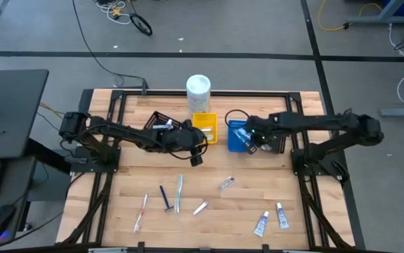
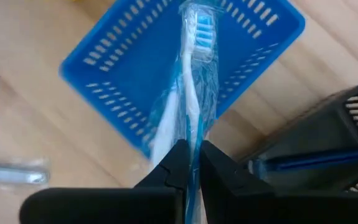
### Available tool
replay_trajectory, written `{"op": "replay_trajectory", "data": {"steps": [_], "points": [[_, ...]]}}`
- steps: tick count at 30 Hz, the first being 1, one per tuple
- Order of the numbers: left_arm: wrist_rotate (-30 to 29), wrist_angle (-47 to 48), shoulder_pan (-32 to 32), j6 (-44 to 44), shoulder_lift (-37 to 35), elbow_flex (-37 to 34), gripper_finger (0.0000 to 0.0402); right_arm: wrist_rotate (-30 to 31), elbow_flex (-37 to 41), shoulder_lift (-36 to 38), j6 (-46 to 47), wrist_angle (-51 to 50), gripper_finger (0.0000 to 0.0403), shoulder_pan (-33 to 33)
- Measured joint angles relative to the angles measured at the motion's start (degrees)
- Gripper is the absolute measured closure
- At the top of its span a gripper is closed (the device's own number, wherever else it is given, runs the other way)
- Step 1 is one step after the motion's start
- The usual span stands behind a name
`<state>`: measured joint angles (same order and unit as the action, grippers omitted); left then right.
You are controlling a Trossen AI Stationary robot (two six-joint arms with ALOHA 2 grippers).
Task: Pick & Place Travel size toiletries
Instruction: Put the blue toothbrush into the blue bin
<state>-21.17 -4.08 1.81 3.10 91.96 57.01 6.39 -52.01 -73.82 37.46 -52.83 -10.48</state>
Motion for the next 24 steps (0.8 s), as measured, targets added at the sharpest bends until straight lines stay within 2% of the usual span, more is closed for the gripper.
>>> {"op": "replay_trajectory", "data": {"steps": [6,11,17,24], "points": [[0.02,0.21,-1.25,0.01,0.00,0.00,0.0274,-3.35,0.00,-4.62,-6.01,5.62,0.0373,-5.50],[0.02,0.46,-1.60,0.01,0.00,0.00,0.0274,-8.52,0.00,-6.68,-8.56,8.51,0.0347,-7.67],[0.56,0.59,-1.60,-0.54,0.00,0.00,0.0274,-6.99,0.00,-7.64,-11.04,8.95,0.0329,-9.16],[1.40,0.59,-1.60,-0.52,0.00,0.00,0.0274,-5.51,0.00,-7.63,-12.51,15.29,0.0327,-9.45]]}}
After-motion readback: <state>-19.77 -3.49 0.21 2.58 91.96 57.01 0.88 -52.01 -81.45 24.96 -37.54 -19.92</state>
